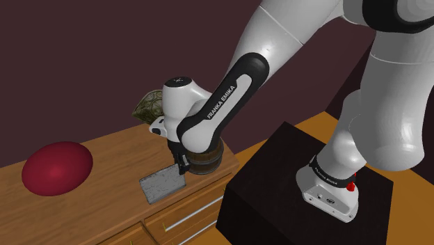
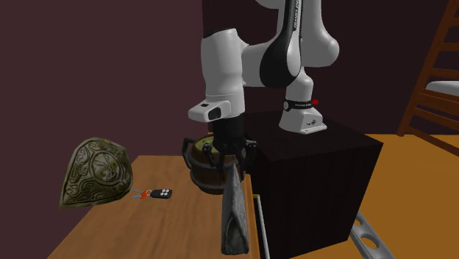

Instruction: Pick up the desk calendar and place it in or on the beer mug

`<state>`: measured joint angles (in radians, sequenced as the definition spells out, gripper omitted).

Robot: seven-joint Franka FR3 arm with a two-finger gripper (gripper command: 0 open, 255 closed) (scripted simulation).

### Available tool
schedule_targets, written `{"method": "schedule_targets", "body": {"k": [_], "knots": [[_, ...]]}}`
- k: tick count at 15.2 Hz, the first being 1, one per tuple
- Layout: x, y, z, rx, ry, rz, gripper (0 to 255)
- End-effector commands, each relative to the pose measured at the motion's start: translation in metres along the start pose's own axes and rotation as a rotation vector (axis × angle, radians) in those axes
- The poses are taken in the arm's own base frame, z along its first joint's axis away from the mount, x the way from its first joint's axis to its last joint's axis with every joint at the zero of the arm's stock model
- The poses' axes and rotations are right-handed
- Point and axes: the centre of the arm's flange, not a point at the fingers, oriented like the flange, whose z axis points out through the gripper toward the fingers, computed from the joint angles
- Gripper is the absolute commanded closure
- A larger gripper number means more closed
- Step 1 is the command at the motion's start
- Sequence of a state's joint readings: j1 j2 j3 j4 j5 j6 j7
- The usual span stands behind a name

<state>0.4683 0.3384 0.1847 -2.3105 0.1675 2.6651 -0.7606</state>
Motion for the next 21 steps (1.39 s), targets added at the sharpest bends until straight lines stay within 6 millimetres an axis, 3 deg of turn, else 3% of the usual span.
{"method": "schedule_targets", "body": {"k": [1, 21], "knots": [[0.000, 0.000, 0.000, 0.000, 0.000, 0.000, 255], [0.010, -0.010, -0.099, 0.000, 0.000, 0.000, 255]]}}
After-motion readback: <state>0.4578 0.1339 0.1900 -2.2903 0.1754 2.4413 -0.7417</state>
